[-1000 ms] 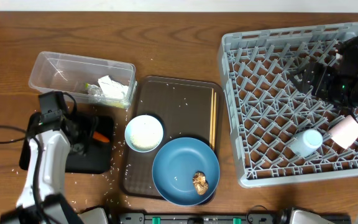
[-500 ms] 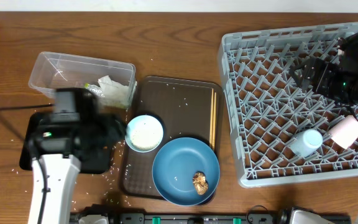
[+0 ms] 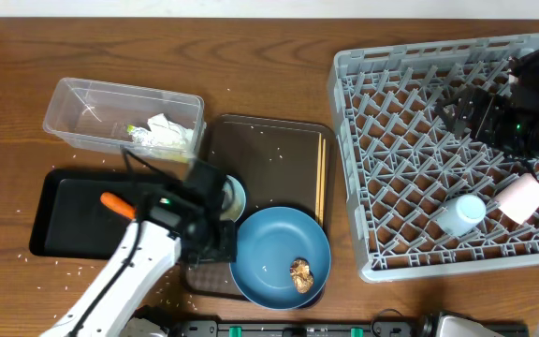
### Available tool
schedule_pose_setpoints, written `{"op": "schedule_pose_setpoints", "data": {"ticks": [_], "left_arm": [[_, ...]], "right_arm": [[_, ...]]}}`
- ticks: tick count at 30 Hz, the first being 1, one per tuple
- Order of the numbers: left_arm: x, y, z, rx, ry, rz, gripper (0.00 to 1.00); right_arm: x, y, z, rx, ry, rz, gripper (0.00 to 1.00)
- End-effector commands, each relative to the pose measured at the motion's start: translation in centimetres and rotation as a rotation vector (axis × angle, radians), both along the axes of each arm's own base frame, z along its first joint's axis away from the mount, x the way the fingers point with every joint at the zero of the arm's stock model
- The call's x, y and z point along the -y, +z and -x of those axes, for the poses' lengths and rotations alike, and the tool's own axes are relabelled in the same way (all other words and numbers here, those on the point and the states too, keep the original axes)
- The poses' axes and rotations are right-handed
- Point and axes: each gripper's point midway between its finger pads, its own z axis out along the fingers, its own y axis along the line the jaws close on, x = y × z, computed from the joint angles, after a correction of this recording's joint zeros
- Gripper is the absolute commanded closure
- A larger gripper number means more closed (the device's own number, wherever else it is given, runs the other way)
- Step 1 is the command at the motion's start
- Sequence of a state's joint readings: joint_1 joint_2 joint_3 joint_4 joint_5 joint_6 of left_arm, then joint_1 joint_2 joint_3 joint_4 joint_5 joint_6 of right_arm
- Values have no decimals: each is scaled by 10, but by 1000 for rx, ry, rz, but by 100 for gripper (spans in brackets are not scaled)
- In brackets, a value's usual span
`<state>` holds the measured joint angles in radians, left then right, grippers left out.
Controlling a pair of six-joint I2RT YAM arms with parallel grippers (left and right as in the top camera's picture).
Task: Sort waste into correct bins and load items into the dishwasher rack
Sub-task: 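Grasp the blue plate with the left gripper and tilt it over the black tray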
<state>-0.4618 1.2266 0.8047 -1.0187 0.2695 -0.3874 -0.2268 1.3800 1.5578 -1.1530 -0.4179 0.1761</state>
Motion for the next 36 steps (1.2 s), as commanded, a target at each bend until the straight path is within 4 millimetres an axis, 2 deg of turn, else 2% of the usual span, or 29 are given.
{"op": "schedule_pose_setpoints", "data": {"ticks": [1, 8, 12, 13, 15, 16, 18, 19, 24, 32, 36], "left_arm": [[-5, -18, 6, -14, 3, -83, 45], [14, -49, 6, -24, -112, -95, 45], [15, -66, 3, -59, -114, -119, 45], [14, -70, 4, -74, -113, -128, 50], [13, -76, 5, -96, -114, -141, 71], [13, -77, 6, -101, -114, -144, 77], [14, -75, 4, -98, -115, -143, 85], [14, -73, 3, -91, -120, -141, 85], [20, -47, -7, -49, -120, -121, 94], [37, 27, -32, 120, -116, -20, 94], [36, 60, -37, 173, -100, 7, 94]], "right_arm": [[-2, -1, 0, -5, -2, -7, 6], [-2, 0, -2, 5, -2, -5, 6], [-2, 0, -1, 2, -2, -6, 6], [-2, -1, -1, 1, -2, -6, 6], [-2, -1, -1, 0, -2, -6, 7], [-2, -1, -1, 1, -2, -6, 6], [-2, -1, -1, 1, -2, -6, 6], [-2, -1, -1, 1, -2, -6, 6], [-2, -1, -1, 1, -2, -6, 6], [-2, 0, -2, 2, -2, -5, 5], [-2, -1, -1, 2, -2, -5, 6]]}}
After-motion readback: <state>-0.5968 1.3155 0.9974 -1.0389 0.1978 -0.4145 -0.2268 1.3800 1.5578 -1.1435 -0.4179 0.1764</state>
